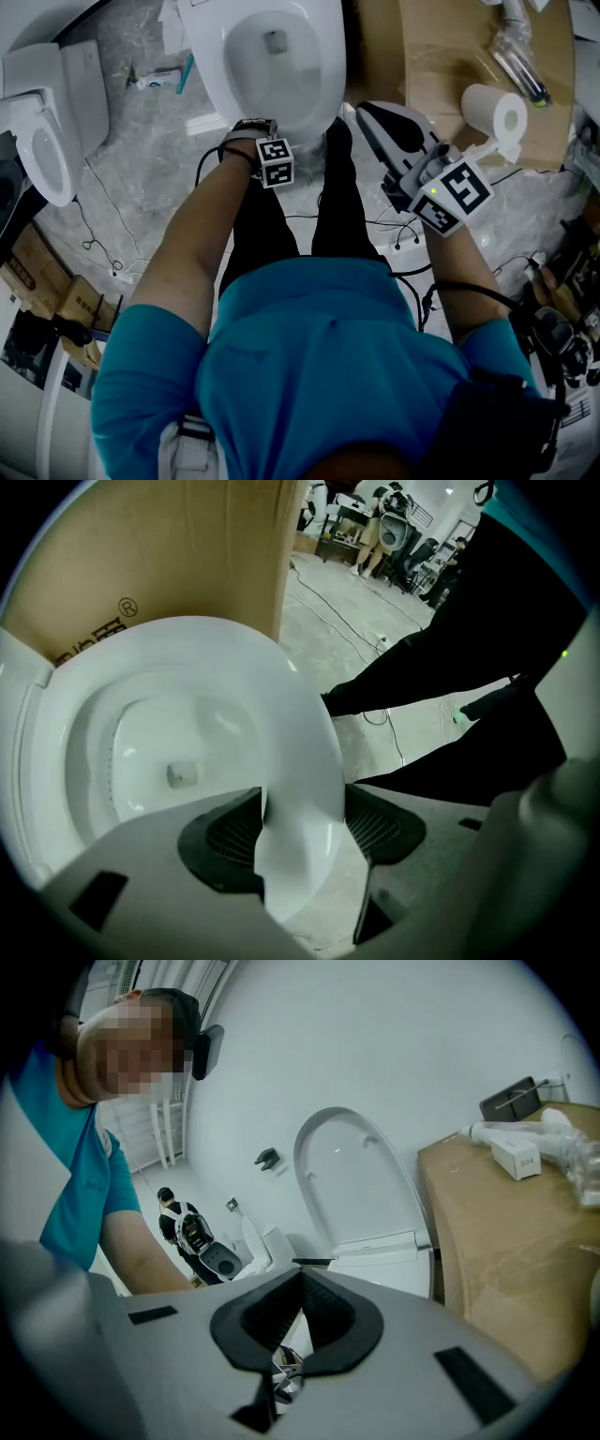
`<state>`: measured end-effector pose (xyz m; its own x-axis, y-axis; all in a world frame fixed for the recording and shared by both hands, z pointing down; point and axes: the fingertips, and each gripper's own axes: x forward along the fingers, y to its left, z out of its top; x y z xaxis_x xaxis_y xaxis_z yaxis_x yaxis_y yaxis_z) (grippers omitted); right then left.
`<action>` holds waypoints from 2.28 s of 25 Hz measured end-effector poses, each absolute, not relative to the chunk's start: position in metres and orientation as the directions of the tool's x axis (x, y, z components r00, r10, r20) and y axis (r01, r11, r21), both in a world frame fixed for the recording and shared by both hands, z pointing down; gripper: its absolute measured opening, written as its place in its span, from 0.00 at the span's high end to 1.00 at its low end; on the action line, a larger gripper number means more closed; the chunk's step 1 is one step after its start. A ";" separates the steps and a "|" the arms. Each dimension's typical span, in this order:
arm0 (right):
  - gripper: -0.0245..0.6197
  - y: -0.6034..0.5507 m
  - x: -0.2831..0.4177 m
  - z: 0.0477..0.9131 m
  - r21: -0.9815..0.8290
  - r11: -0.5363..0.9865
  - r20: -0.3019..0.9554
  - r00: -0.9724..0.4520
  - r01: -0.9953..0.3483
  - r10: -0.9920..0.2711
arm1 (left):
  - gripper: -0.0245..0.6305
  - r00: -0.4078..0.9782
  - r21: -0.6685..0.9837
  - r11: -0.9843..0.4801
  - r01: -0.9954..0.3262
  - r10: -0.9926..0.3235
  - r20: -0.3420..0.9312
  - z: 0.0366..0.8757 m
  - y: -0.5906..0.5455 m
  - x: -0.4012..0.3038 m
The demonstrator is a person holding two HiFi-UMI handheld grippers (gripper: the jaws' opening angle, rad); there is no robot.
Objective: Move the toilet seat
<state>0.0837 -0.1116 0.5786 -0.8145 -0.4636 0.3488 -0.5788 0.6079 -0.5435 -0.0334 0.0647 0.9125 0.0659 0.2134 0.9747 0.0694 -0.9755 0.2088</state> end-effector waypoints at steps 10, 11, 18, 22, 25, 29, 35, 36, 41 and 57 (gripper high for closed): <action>0.96 -0.114 0.079 0.579 -0.555 0.601 0.347 -0.817 -0.575 -0.461 | 0.56 0.060 0.217 -0.968 0.128 0.226 0.972 0.906 0.068 -0.033; 0.96 -0.115 0.078 0.577 -0.554 0.602 0.346 -0.817 -0.575 -0.461 | 0.56 0.065 0.219 -0.967 0.127 0.228 0.971 0.904 0.068 -0.033; 0.96 -0.122 0.072 0.565 -0.548 0.611 0.333 -0.819 -0.572 -0.468 | 0.56 0.098 0.223 -0.967 0.125 0.236 0.967 0.886 0.067 -0.033; 0.96 -0.125 0.068 0.556 -0.543 0.620 0.324 -0.822 -0.567 -0.469 | 0.56 0.117 0.199 -0.973 0.121 0.213 0.970 0.877 0.066 -0.033; 0.96 -0.126 0.067 0.552 -0.543 0.619 0.324 -0.822 -0.567 -0.468 | 0.57 0.142 0.162 -0.980 0.112 0.177 0.974 0.869 0.064 -0.032; 0.96 -0.128 0.067 0.547 -0.544 0.618 0.322 -0.821 -0.568 -0.471 | 0.57 0.186 0.115 -0.989 0.091 0.130 0.974 0.856 0.062 -0.032; 0.96 -0.131 0.060 0.537 -0.538 0.629 0.312 -0.826 -0.561 -0.470 | 0.58 0.226 0.073 -0.996 0.050 0.083 0.971 0.841 0.059 -0.034; 0.96 -0.131 0.059 0.536 -0.538 0.630 0.310 -0.827 -0.560 -0.469 | 0.58 0.234 0.067 -0.997 0.043 0.075 0.969 0.838 0.058 -0.034; 0.96 -0.132 0.055 0.530 -0.538 0.634 0.306 -0.830 -0.555 -0.467 | 0.58 0.267 0.035 -0.999 0.007 0.036 0.963 0.821 0.055 -0.034; 0.96 -0.131 0.043 0.510 -0.525 0.653 0.282 -0.835 -0.546 -0.472 | 0.58 0.320 -0.033 -0.995 -0.097 -0.063 0.945 0.776 0.045 -0.039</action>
